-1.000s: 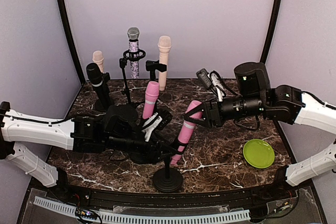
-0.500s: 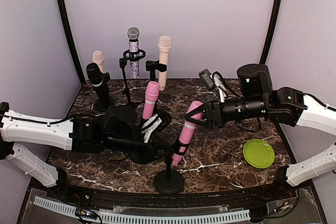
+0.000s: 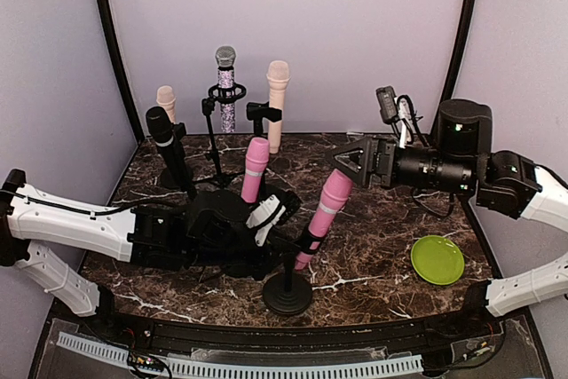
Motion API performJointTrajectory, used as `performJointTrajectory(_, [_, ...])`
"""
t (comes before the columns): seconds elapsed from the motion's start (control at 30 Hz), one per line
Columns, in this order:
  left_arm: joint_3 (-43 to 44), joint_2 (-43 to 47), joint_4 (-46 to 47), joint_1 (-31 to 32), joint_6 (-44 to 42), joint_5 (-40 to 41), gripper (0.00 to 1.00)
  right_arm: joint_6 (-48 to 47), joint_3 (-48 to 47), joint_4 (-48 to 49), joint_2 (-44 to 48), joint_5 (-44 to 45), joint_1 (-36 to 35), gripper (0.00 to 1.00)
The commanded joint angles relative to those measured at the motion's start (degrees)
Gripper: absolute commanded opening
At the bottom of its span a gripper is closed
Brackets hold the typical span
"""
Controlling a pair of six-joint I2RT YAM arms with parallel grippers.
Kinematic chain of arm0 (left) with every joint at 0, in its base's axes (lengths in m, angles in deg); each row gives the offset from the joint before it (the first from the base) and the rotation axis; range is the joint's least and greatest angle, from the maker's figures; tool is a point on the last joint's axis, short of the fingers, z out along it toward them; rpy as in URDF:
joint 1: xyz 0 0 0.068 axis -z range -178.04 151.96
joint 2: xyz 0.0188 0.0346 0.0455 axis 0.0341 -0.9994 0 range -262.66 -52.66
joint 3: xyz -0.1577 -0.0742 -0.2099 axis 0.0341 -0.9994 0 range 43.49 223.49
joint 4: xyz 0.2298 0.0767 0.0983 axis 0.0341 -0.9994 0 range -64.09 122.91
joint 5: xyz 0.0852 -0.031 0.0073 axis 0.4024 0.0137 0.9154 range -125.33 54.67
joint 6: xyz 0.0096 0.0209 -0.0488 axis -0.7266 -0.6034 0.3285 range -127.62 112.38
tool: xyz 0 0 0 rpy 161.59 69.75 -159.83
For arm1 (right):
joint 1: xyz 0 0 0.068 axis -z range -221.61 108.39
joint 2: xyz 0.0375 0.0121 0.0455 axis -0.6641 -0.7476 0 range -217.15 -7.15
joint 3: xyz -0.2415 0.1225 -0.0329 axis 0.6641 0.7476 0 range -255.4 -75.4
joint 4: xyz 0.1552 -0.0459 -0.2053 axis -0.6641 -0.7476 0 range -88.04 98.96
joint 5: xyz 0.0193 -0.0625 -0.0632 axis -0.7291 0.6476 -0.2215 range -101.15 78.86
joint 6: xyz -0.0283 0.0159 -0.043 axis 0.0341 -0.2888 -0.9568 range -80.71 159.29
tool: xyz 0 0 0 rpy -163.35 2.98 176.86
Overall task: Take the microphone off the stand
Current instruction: Pass from the right arm to the left, then remove the microphone from the microphone stand.
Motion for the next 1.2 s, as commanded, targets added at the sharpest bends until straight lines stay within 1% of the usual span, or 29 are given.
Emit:
performJointTrajectory(0.0, [2.45, -1.0, 3.38, 0.7, -3.09, 9.68, 0.0, 3.45, -0.22, 1.33, -0.29, 3.51, -0.31, 0.97])
performJointTrajectory(0.1, [1.54, -1.11, 4.97, 0.79, -3.15, 11.28, 0.0, 3.86, 0.15, 1.71, -0.6, 4.78, -0.67, 0.96])
performJointTrajectory(0.23, [0.39, -0.8, 5.52, 0.79, -2.2, 11.11, 0.0, 3.67, 0.62, 1.99, -1.22, 8.72, -2.23, 0.95])
performJointTrajectory(0.37, [-0.52, -0.37, 5.25, 0.8, -0.7, 10.43, 0.0, 2.28, -0.49, 0.8, -3.7, 10.26, -4.48, 0.89])
performJointTrajectory(0.53, [-0.92, -0.3, 5.25, 0.84, 0.77, 10.13, 0.0, 1.92, -0.9, 0.0, -7.0, 12.45, -8.19, 0.86])
performJointTrajectory(0.6, [-0.96, -0.35, 5.32, 0.88, 1.28, 9.92, 0.0, 2.16, -0.66, 0.28, -7.82, 13.59, -9.39, 0.82])
performJointTrajectory(0.67, [-0.98, -0.44, 5.45, 0.93, 1.58, 9.74, 0.0, 2.36, -0.65, 0.58, -8.49, 15.06, -10.68, 0.76])
performJointTrajectory(0.77, [-0.87, -0.81, 5.47, 0.97, 1.59, 9.52, 0.0, 2.39, -0.93, 1.09, -9.52, 17.47, -12.18, 0.65])
performJointTrajectory(0.9, [-0.64, -1.35, 5.32, 0.97, 1.46, 9.49, 0.0, 2.29, -2.31, 0.73, -10.79, 19.35, -12.71, 0.45])
performJointTrajectory(1.1, [-1.0, -0.99, 5.21, 0.97, 1.52, 9.51, 0.0, 0.34, -1.49, 1.8, -9.94, 19.32, -12.77, 0.26])
performJointTrajectory(1.17, [-1.36, -0.72, 5.21, 0.97, 1.62, 9.14, 0.0, -0.46, -0.76, 2.3, -9.16, 18.64, -12.81, 0.22])
